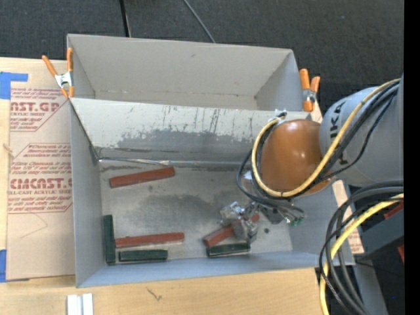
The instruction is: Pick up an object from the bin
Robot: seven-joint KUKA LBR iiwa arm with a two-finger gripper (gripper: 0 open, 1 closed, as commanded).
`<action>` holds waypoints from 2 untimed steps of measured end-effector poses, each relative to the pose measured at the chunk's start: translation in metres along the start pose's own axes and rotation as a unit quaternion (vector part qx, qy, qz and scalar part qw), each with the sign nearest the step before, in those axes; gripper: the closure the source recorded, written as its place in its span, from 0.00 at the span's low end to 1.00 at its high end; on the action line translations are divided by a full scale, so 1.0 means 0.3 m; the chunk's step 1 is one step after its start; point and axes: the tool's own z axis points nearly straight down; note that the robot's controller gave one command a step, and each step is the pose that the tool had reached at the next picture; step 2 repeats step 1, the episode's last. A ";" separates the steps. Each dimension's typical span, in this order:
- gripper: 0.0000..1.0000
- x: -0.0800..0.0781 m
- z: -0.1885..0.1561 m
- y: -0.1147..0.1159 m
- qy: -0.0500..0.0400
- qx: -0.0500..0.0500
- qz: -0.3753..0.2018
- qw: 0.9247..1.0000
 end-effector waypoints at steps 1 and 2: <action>1.00 -0.081 -0.658 0.099 -0.004 0.002 -0.007 1.000; 1.00 -0.081 -0.658 0.099 -0.004 0.002 -0.007 1.000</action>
Offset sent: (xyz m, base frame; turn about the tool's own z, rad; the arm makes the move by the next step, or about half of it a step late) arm 0.0000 0.0000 0.0000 0.0000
